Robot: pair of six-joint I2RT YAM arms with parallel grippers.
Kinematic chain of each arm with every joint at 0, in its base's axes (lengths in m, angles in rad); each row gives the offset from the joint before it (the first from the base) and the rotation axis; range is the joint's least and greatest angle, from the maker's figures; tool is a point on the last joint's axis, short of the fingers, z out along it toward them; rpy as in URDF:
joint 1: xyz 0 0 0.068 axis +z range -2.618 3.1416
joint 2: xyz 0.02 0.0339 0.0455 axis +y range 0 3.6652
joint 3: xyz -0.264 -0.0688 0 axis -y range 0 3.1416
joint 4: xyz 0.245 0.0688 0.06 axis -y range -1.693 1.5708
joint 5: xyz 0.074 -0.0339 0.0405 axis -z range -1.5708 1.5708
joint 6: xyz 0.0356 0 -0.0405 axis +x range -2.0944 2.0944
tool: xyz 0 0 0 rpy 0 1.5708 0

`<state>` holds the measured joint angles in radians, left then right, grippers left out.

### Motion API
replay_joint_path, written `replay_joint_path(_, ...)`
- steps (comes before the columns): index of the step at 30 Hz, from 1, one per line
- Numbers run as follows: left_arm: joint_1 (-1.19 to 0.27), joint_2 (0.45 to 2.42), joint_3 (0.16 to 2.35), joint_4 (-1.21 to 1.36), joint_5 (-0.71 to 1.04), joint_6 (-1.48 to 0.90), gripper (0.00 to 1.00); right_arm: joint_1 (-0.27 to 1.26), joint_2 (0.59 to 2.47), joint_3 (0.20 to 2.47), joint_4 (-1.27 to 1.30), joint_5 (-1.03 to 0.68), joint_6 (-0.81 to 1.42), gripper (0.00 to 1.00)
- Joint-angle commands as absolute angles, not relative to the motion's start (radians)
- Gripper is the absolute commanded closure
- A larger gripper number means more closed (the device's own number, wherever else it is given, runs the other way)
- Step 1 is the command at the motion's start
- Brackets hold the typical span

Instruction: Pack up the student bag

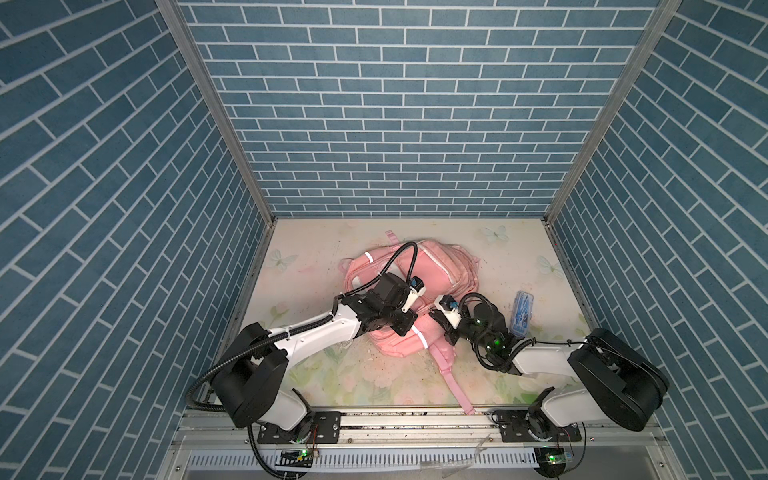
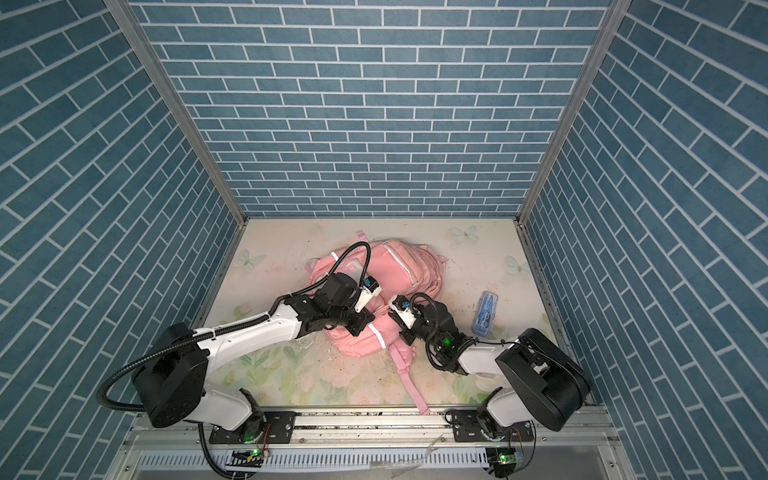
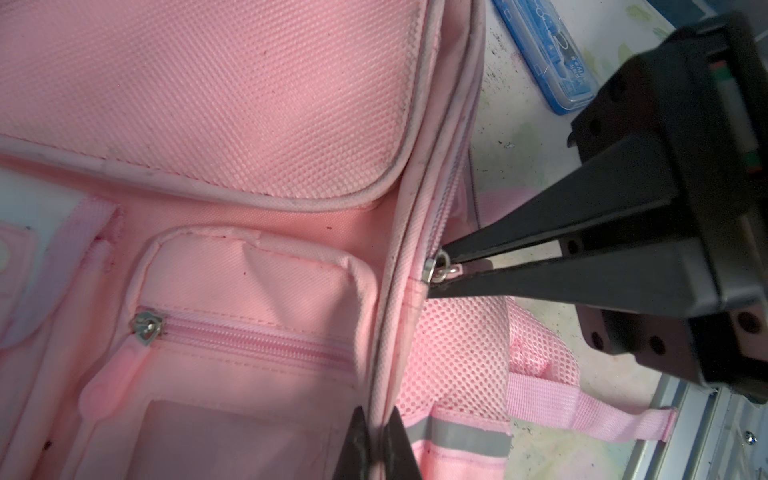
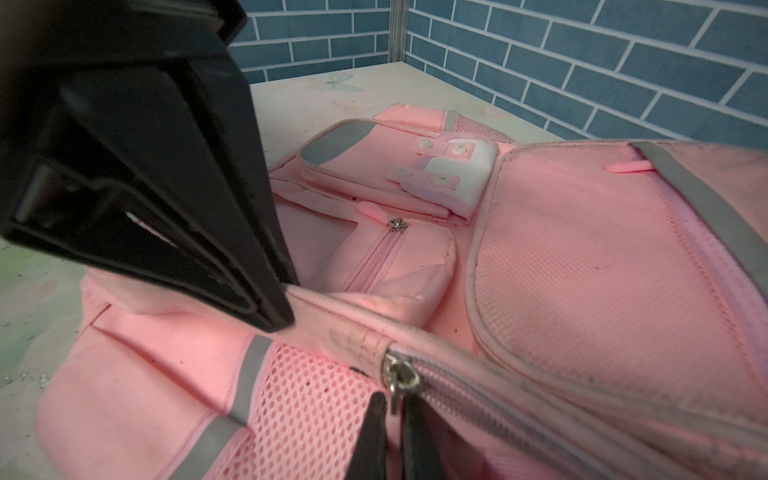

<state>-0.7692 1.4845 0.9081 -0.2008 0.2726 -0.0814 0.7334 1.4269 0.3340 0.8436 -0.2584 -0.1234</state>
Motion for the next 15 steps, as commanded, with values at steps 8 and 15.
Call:
replay_joint_path(8,-0.710,1.378,0.871,-0.279,0.207,-0.035,1.00,0.682,1.364,0.369,0.705,-0.161,-0.045,1.00)
replay_joint_path(15,-0.681,1.335,0.843,-0.366,0.092,0.015,1.00,0.572,1.347,0.453,0.528,-0.107,0.032,1.00)
